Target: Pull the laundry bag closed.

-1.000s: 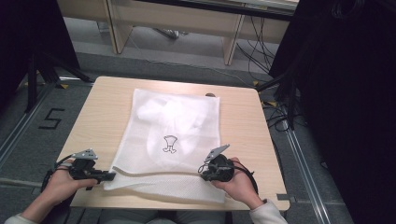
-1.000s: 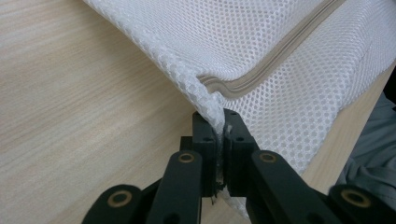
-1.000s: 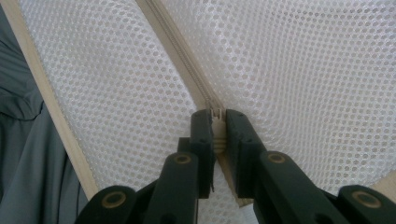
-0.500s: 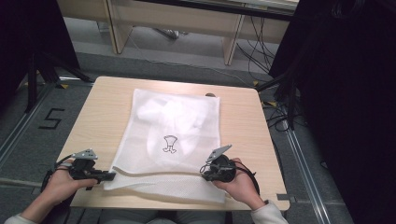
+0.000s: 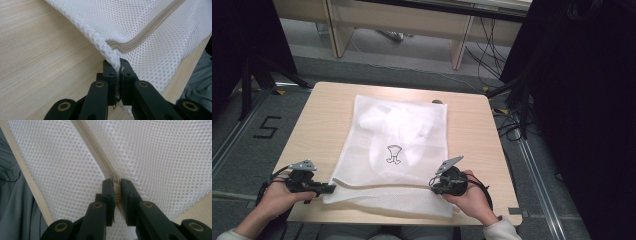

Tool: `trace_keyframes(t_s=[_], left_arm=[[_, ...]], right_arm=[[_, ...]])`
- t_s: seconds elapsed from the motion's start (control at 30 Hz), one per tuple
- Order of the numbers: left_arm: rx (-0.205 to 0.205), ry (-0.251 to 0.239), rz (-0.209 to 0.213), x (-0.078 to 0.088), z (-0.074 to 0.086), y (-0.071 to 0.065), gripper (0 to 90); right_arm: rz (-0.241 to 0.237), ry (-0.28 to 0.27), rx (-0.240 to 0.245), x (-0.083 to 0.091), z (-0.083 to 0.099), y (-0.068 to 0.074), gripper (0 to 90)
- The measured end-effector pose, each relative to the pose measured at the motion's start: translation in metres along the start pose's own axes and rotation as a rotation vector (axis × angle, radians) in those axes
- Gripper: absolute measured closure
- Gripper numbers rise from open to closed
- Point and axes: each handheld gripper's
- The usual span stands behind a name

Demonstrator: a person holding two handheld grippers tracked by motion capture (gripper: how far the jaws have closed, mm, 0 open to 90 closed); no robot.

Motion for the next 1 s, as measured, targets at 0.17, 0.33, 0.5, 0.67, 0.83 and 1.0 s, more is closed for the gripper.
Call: trace_keyframes(t_s=[0.17, 0.33, 0.5, 0.67, 0.83, 1.0], left_arm=[[-0.008, 0.023, 0.005, 0.002, -0.001, 0.001, 84.8], [-0.006, 0.024, 0.006, 0.001, -0.001, 0.001, 84.8], [-0.004, 0.025, 0.005, 0.001, -0.001, 0.001, 84.8], [-0.004, 0.025, 0.005, 0.001, -0.001, 0.001, 84.8], [-0.005, 0.026, 0.004, 0.001, -0.001, 0.001, 84.8], [0.004, 0.021, 0.004, 0.001, 0.0, 0.001, 84.8]], right_arm=[[0.015, 0.005, -0.026, 0.002, 0.001, 0.002, 82.4], [0.018, 0.014, -0.028, 0.004, 0.001, 0.001, 82.4], [0.016, 0.007, -0.024, 0.004, 0.003, 0.0, 82.4], [0.021, 0.01, -0.054, 0.007, 0.007, -0.001, 82.4], [0.021, 0.003, -0.049, 0.008, 0.009, -0.002, 82.4], [0.029, 0.006, -0.057, 0.009, 0.011, -0.003, 82.3]])
Point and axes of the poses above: each handheld gripper's, and its own axes: x roughly backward along the jaws, z roughly out of its underside, y roughly to its left, and after that the axes turned 4 degrees about z, right-handed
